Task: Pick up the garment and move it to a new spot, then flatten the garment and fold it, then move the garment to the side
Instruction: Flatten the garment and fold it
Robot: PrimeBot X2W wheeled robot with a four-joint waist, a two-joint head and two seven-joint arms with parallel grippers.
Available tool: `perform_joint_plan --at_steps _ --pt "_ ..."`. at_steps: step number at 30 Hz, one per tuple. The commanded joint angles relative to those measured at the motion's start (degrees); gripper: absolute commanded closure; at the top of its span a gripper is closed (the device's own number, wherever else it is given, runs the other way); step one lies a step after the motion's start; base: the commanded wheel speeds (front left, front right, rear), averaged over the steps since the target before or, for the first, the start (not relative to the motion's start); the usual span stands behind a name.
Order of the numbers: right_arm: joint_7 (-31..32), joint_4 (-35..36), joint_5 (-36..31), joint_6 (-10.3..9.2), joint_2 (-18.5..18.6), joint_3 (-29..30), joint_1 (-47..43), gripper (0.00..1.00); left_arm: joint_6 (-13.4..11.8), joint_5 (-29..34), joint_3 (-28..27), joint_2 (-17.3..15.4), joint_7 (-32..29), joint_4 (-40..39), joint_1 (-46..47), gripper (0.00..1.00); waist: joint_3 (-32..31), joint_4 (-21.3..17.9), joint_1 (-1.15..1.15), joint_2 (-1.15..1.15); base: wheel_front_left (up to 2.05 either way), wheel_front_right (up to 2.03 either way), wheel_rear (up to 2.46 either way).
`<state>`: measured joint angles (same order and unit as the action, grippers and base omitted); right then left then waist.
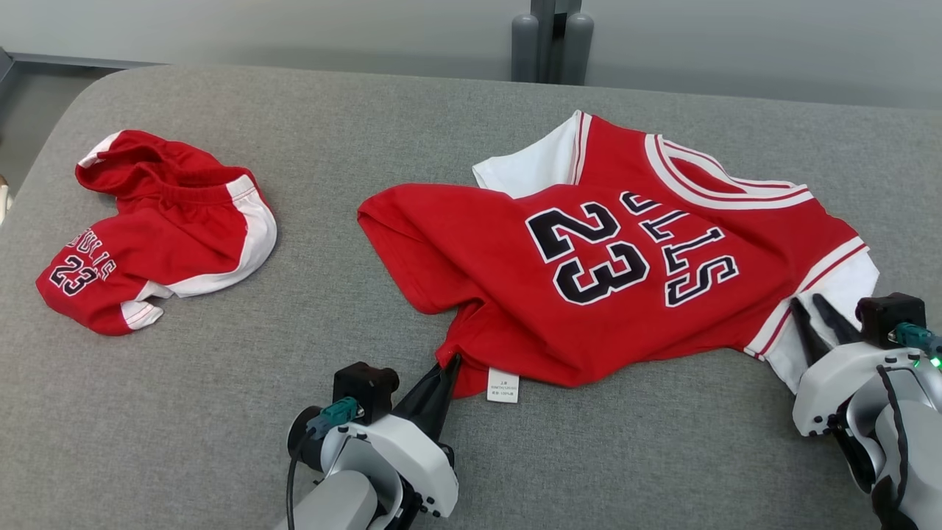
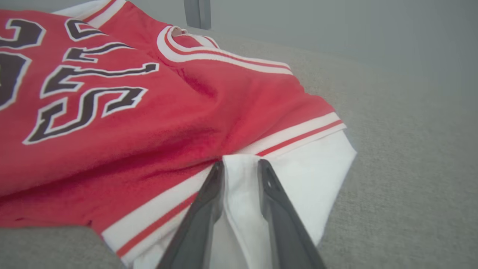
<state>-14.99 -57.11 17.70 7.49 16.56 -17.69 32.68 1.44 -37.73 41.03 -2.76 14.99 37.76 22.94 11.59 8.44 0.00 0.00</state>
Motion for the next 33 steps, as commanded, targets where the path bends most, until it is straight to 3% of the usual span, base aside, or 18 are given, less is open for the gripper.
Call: perform_joint_plan --at_steps 1,2,10,20,28,33 --pt "-0.29 -0.55 0.44 0.01 0.53 -0.3 0.5 0.87 -0.36 0.17 -0.01 -0.25 0.27 0.05 1.31 1.0 0.15 0.03 0.0 0.0 0.0 0.0 0.0" --pt "-0.28 -0.6 0.68 0.01 0.63 -0.4 0.7 1.0 -0.39 0.17 0.0 -0.24 0.27 0.03 1.36 1.0 0.27 0.04 0.0 0.0 0.0 0.0 0.0" --pt "-0.3 0.44 1.93 0.01 1.11 0.36 0.55 1.0 -0.47 0.32 -0.17 -0.25 0.27 0.13 1.28 1.0 0.49 -0.29 0.0 0.0 0.0 0.0 0.0" --pt "-0.29 7.68 6.25 0.02 0.88 6.98 -3.68 1.0 -0.29 0.95 -1.54 -0.24 0.26 0.74 -0.1 1.0 -2.07 -3.01 0.0 0.0 0.0 0.0 0.0" --pt "-0.29 11.15 15.17 0.02 -0.61 13.09 -10.55 1.0 0.46 1.5 -3.38 -0.26 0.27 0.91 -1.75 1.0 -5.3 -5.82 0.0 0.0 0.0 0.0 0.0" --pt "-0.29 11.75 19.31 0.02 -0.96 13.69 -12.85 1.0 0.57 1.61 -4.07 -0.25 0.27 1.05 -2.93 1.0 -6.85 -6.75 0.0 0.0 0.0 0.0 0.0"
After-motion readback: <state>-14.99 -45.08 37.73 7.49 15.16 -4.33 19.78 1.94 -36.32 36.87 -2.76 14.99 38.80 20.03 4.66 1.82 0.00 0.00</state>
